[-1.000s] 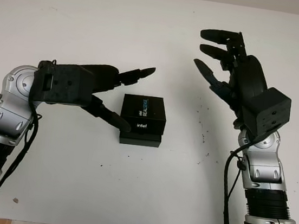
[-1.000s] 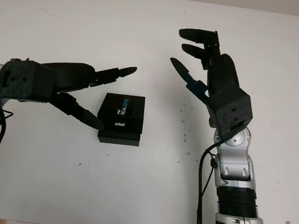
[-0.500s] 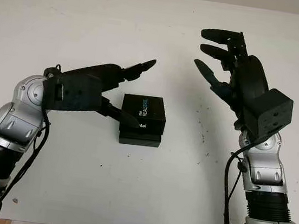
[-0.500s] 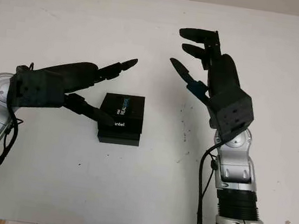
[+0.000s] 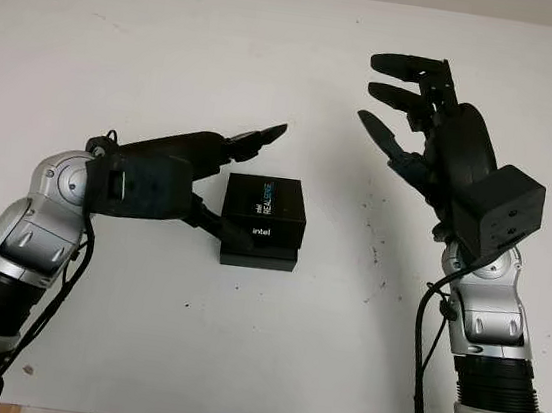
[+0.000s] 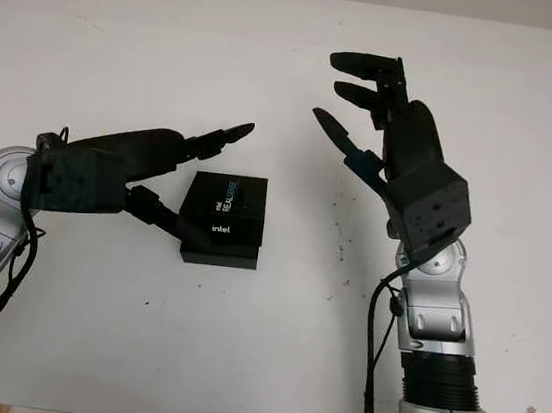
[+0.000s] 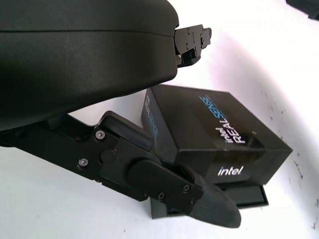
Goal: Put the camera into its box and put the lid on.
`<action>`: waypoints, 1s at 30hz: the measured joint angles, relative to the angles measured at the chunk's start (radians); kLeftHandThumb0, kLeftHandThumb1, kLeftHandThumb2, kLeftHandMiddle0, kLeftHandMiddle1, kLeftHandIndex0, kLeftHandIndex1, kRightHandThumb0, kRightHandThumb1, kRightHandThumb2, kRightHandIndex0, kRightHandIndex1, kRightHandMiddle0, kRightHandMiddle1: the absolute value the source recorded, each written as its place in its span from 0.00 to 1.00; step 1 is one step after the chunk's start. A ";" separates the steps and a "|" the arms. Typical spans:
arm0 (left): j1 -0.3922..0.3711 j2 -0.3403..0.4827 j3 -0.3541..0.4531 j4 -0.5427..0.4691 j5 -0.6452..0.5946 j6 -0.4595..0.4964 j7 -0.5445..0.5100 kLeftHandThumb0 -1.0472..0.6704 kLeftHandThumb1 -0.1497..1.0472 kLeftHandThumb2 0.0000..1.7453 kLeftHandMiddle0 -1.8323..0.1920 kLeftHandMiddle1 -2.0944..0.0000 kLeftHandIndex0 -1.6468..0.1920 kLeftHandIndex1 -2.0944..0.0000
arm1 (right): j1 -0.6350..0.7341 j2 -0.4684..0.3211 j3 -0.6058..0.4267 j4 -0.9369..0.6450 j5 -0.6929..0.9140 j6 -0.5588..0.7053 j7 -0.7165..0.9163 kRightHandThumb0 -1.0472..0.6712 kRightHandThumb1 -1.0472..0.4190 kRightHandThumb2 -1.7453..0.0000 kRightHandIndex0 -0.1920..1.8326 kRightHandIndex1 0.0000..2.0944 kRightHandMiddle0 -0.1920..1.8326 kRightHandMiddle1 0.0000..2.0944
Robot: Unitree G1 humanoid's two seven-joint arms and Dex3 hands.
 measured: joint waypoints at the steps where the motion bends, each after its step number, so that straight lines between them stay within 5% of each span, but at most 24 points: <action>1: 0.000 0.000 -0.001 -0.002 0.011 -0.005 0.000 0.11 0.86 0.03 0.97 0.97 0.97 0.98 | 0.000 0.000 0.000 0.000 0.001 0.000 0.000 0.36 0.00 0.90 0.13 0.39 0.06 0.54; 11: -0.002 -0.014 -0.009 -0.021 0.075 0.034 0.042 0.13 0.91 0.04 0.78 0.89 0.84 0.92 | 0.000 0.000 0.000 0.000 -0.009 0.000 -0.003 0.35 0.00 0.90 0.14 0.39 0.07 0.53; 16: -0.021 -0.020 -0.009 -0.022 0.083 0.061 0.043 0.08 0.99 0.05 0.87 0.65 0.82 0.85 | 0.000 0.000 0.000 0.000 -0.009 -0.004 -0.007 0.35 0.00 0.90 0.14 0.40 0.07 0.54; 24: -0.029 -0.028 -0.018 -0.041 0.129 0.085 0.073 0.08 1.00 0.19 0.88 0.54 0.90 0.67 | 0.000 0.000 0.000 0.000 -0.017 -0.018 -0.011 0.35 0.00 0.90 0.13 0.41 0.06 0.54; 30: -0.029 -0.035 -0.018 -0.041 0.142 0.080 0.092 0.08 1.00 0.23 0.87 0.53 0.92 0.62 | 0.000 0.000 0.000 0.000 -0.018 -0.018 -0.011 0.36 0.00 0.91 0.13 0.41 0.06 0.54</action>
